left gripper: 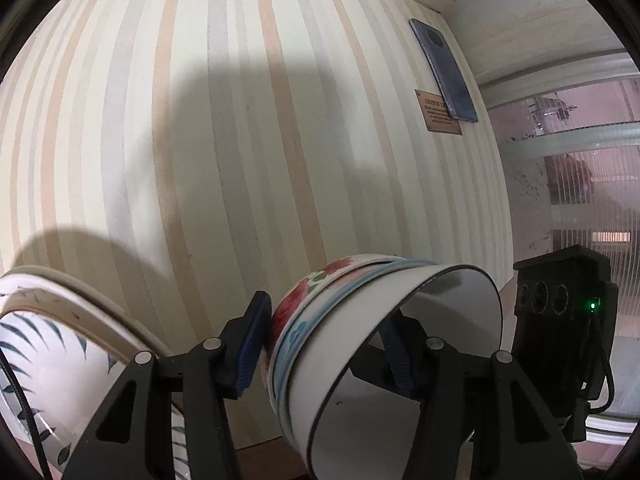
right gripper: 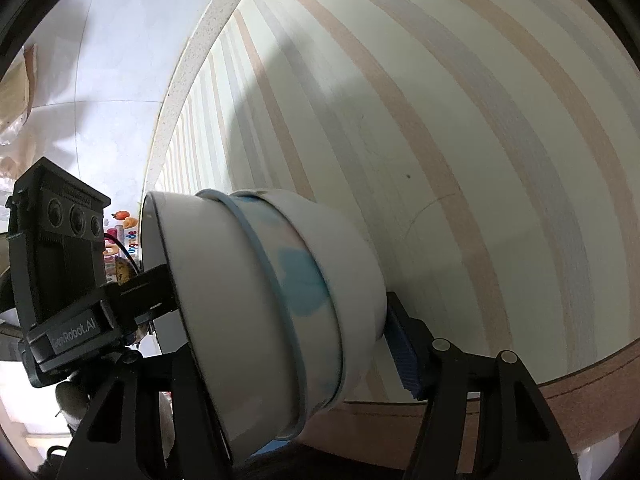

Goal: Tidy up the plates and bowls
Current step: 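Lift the bowl stack with both grippers and carry it over the plate stack, then lower the bowl stack onto the blue-striped plate and open both grippers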

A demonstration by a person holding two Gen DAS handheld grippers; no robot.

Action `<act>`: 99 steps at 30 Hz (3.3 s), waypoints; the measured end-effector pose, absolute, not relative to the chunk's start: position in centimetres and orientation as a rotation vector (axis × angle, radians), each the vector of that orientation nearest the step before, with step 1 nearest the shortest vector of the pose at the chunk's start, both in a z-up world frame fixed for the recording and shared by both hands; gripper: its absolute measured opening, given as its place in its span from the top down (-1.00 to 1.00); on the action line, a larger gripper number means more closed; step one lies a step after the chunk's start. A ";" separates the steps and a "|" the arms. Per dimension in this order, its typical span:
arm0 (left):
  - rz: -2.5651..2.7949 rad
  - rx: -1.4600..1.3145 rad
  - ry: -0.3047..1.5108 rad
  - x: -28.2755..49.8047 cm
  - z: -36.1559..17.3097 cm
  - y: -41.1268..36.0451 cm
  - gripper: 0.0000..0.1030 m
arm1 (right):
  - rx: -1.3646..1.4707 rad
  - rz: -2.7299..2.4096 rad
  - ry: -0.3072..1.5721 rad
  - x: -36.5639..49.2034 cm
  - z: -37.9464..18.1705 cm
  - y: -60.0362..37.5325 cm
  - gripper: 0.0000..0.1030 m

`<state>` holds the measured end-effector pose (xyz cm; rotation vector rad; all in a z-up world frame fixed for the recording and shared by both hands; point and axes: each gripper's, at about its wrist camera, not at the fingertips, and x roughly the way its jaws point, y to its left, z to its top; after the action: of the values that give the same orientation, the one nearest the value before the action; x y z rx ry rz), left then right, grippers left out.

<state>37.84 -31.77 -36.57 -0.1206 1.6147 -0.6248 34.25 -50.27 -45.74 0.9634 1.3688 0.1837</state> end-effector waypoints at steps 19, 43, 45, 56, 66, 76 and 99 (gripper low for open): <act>-0.470 -0.238 1.559 37.8 -31.2 -22.2 0.01 | 0.867 0.350 1.429 38.2 -40.2 -42.5 -0.25; -0.171 -0.454 1.528 36.4 -34.3 -9.3 0.01 | 0.619 0.574 1.612 40.2 -43.7 -28.5 -0.25; -0.170 -0.440 1.524 36.2 -34.2 -9.1 0.00 | 0.609 0.566 1.611 40.8 -43.7 -27.5 -0.25; -0.194 -0.422 1.524 36.5 -34.2 -8.9 0.04 | 0.611 0.535 1.612 40.7 -43.7 -27.6 -0.24; -0.199 -0.363 1.487 36.0 -32.7 -9.6 0.04 | 0.582 0.498 1.609 40.0 -42.4 -28.3 -0.25; -0.134 -0.212 1.352 33.5 -27.2 -9.0 0.00 | 0.436 0.412 1.435 37.8 -34.6 -29.4 -0.62; -0.213 -0.017 0.960 23.0 -14.4 -5.5 -0.90 | 0.238 0.010 1.038 22.7 -18.8 -26.3 -0.91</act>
<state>22.96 -5.48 -14.45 -0.0169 0.9603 -0.2130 22.73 -26.35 -18.79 0.2378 1.0381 0.0099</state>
